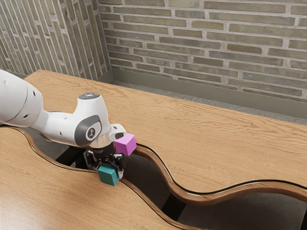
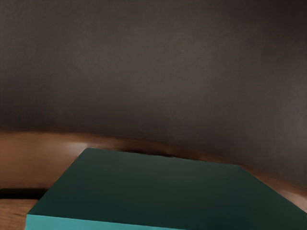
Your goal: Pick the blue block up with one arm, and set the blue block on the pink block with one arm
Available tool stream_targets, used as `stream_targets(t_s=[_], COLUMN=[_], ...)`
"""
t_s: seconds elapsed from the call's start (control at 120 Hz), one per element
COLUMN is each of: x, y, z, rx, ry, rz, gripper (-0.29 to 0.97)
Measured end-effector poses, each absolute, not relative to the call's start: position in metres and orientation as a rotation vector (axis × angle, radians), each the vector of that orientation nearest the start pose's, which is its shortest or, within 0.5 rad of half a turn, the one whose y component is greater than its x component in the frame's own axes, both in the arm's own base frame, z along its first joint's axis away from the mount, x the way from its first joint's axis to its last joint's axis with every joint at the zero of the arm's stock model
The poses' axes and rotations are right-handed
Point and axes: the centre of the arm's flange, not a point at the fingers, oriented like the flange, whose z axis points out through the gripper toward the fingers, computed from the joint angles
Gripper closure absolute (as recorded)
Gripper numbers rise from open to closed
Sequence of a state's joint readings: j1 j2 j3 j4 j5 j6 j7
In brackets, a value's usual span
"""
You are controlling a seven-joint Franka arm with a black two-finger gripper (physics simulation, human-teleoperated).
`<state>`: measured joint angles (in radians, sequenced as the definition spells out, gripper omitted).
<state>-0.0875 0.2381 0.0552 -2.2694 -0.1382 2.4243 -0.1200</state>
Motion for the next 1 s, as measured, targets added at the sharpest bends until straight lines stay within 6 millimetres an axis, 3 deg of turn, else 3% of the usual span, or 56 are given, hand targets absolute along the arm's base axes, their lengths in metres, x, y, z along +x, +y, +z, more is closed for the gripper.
stream_targets(t_s=[0.083, 0.2, 0.283, 0.392, 0.45, 0.517, 0.6, 1.0], x=[0.528, 0.531, 0.549, 0.592, 0.614, 0.641, 0.657, 0.658], y=[-0.017, -0.017, -0.013, -0.011, 0.001, 0.019, 0.024, 0.014], z=[0.248, 0.260, 0.293, 0.354, 0.373, 0.368, 0.354, 0.334], rx=[-3.190, -3.188, -3.165, -3.103, -3.069, -3.044, -3.031, -3.042], ry=[-0.298, -0.275, -0.210, -0.107, -0.096, -0.106, -0.087, -0.027], rz=[0.131, 0.090, -0.030, -0.206, -0.252, -0.249, -0.213, -0.125], gripper=[0.19, 0.29, 0.34, 0.36, 0.36, 0.36, 0.37, 0.37])
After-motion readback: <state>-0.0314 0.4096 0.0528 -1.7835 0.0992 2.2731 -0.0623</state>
